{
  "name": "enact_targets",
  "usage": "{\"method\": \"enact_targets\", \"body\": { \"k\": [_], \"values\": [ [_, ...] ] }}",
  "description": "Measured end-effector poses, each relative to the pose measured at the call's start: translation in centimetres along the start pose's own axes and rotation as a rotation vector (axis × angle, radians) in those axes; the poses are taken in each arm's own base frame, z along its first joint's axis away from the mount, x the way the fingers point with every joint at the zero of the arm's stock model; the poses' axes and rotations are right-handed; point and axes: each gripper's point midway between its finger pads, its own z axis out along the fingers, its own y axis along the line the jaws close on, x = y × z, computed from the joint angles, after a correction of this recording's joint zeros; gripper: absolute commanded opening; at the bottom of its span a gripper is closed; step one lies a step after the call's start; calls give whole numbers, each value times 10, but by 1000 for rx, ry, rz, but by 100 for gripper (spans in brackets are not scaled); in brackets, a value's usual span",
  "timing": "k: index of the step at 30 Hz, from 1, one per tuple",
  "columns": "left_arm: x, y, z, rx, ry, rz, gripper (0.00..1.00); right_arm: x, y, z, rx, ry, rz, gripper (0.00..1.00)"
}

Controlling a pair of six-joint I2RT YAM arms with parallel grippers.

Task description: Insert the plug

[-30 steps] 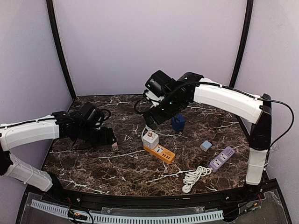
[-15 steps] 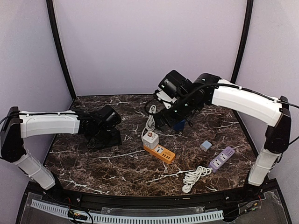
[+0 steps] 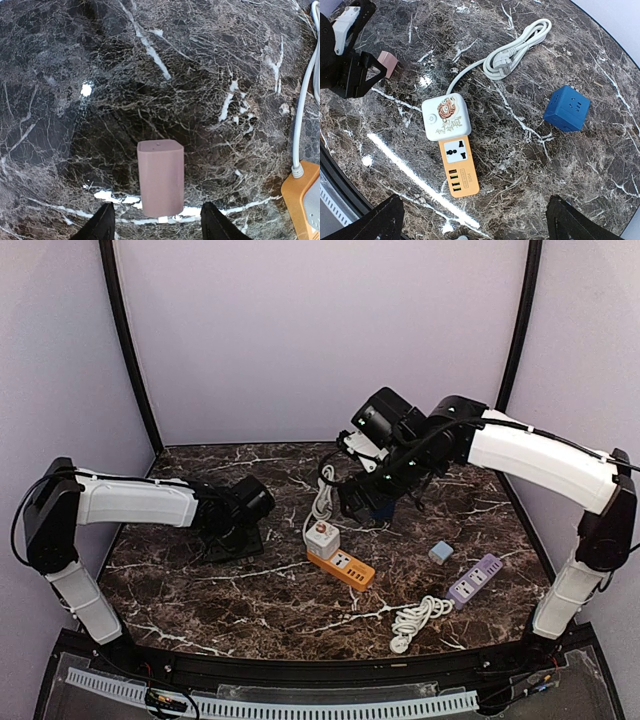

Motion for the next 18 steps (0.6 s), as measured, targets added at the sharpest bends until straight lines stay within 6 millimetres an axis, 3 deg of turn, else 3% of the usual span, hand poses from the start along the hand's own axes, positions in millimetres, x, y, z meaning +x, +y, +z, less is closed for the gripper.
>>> {"method": "enact_targets", "body": {
  "k": [18],
  "values": [
    [5,2,15,-57,-38,-2,46,1,-7,2,9,13,-69,99]
  ]
}}
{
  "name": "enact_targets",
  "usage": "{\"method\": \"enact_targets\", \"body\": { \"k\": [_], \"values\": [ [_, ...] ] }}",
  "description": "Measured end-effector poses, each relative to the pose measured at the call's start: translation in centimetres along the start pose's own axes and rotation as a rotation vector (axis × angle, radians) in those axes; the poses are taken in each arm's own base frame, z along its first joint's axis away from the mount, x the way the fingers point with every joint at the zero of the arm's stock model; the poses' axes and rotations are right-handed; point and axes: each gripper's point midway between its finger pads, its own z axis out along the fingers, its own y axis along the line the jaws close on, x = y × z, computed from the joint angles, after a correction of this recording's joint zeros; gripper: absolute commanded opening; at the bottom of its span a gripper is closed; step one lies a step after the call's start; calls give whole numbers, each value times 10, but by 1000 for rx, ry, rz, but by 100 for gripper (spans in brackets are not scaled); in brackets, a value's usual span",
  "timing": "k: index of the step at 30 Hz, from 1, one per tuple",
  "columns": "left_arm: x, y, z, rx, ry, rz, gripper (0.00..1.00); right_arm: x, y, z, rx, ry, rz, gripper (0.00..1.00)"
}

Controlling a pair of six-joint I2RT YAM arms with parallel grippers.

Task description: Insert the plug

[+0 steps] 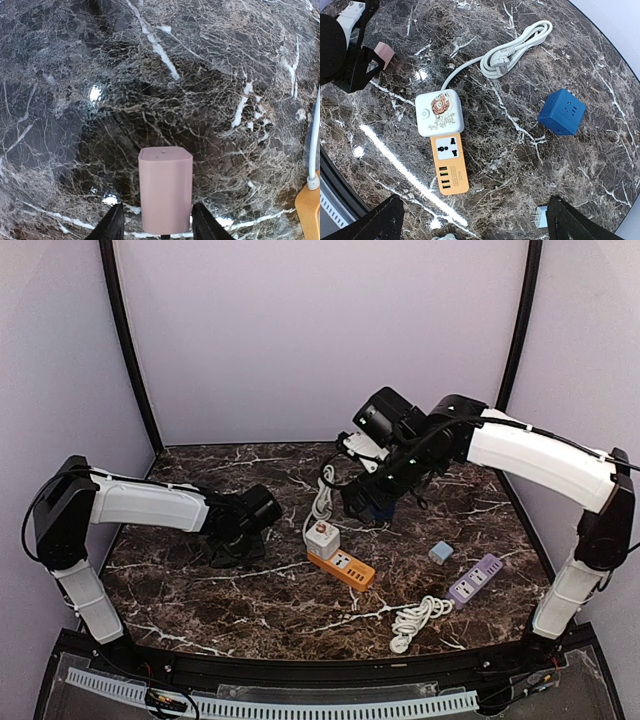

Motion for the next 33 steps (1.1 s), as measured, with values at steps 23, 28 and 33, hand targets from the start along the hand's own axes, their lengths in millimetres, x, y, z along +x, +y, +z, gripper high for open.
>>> {"method": "enact_targets", "body": {
  "k": [23,28,33],
  "values": [
    [-9,-5,9,-8,-58,92,1,-1,0,3,-8,19,-17,98],
    [-11,-6,6,3,-70,123,1,-6,3,2,-19,13,-12,99],
    [-18,2,-17,75,-115,141,1,-14,3,-3,-22,-6,-6,99]
  ]
}}
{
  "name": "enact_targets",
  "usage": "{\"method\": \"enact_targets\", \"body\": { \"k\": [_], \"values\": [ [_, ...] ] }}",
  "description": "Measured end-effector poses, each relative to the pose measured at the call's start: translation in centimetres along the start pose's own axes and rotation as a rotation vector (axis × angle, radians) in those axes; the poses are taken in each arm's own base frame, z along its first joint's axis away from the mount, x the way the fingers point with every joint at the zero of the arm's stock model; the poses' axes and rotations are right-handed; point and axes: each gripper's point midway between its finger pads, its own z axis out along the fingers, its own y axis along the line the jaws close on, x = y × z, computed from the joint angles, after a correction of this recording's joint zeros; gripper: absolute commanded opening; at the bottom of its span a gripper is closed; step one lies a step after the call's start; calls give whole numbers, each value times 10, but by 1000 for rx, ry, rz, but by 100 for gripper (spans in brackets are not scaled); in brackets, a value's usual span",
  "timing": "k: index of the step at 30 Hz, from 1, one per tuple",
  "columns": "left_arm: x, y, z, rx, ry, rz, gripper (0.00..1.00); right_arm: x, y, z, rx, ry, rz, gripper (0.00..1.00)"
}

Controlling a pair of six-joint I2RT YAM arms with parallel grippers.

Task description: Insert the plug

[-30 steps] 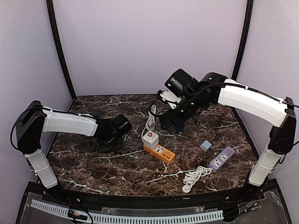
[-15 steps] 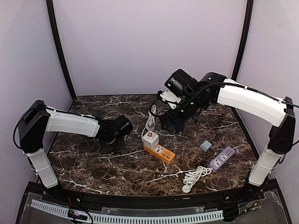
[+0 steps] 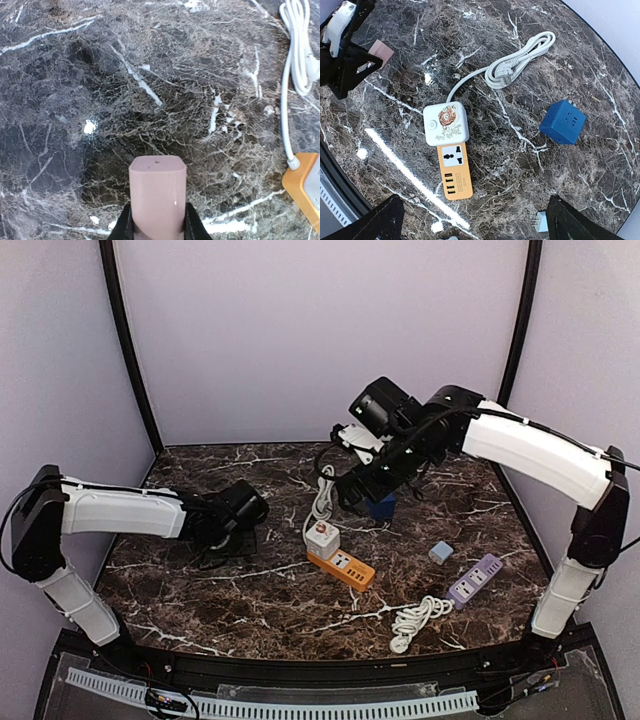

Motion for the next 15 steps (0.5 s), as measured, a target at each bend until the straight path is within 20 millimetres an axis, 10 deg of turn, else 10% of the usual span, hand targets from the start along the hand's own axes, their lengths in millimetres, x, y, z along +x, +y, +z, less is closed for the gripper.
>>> {"method": "enact_targets", "body": {
  "k": [15],
  "values": [
    [-29,-7,-90,374,-220,202,1,-31,10,-27,-72,-94,46,99]
  ]
}}
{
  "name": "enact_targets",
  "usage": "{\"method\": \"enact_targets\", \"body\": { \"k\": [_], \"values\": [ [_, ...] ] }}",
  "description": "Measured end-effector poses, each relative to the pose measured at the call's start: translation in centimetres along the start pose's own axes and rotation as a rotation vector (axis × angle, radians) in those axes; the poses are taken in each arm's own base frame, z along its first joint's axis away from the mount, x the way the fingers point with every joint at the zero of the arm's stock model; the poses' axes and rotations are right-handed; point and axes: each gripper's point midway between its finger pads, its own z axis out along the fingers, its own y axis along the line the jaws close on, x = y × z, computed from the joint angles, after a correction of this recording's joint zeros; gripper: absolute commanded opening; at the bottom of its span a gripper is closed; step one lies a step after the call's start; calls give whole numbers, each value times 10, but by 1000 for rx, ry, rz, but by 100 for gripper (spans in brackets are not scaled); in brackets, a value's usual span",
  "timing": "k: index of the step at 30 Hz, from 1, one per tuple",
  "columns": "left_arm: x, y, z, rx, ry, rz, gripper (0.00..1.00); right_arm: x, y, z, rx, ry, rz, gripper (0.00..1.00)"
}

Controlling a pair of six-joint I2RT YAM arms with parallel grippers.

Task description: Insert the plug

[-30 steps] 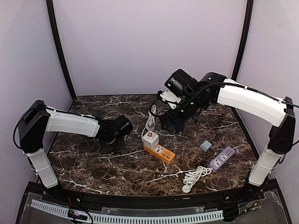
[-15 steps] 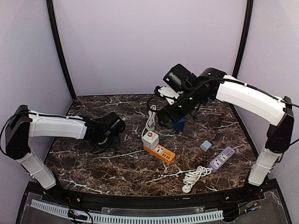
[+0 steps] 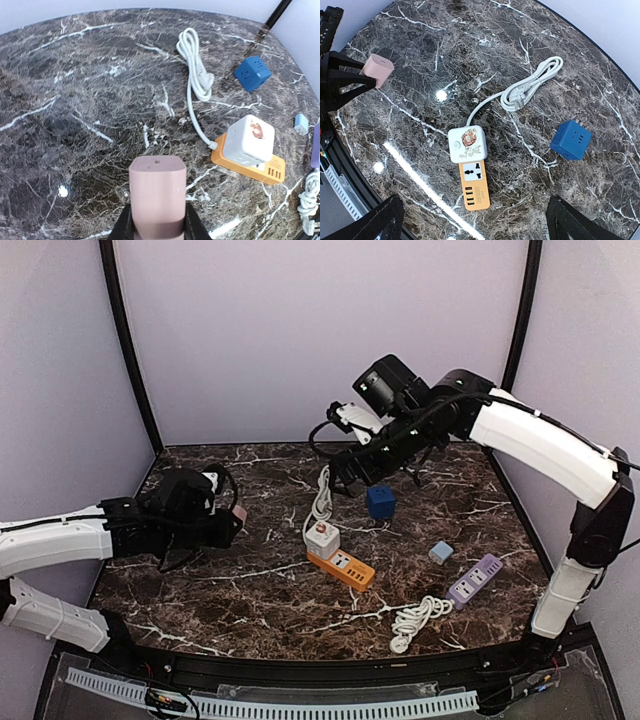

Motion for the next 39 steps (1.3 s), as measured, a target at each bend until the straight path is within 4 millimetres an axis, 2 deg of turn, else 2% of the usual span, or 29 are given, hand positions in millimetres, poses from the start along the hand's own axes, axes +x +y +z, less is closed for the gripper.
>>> {"method": "enact_targets", "body": {
  "k": [6,13,22,31,39],
  "values": [
    [-31,-13,-40,116,-131,114,1,-12,10,-12,-60,-33,22,99],
    [-46,-27,-72,216,-220,299,1,-25,31,-29,-190,-66,52,99],
    [-63,-55,-95,330,-286,530,1,-25,53,-39,-361,-34,154,98],
    [-70,-85,-105,452,-303,687,1,-27,60,-48,-488,8,286,98],
    [-71,-117,-114,617,-281,742,1,-28,67,-60,-554,-36,205,98]
  ]
}}
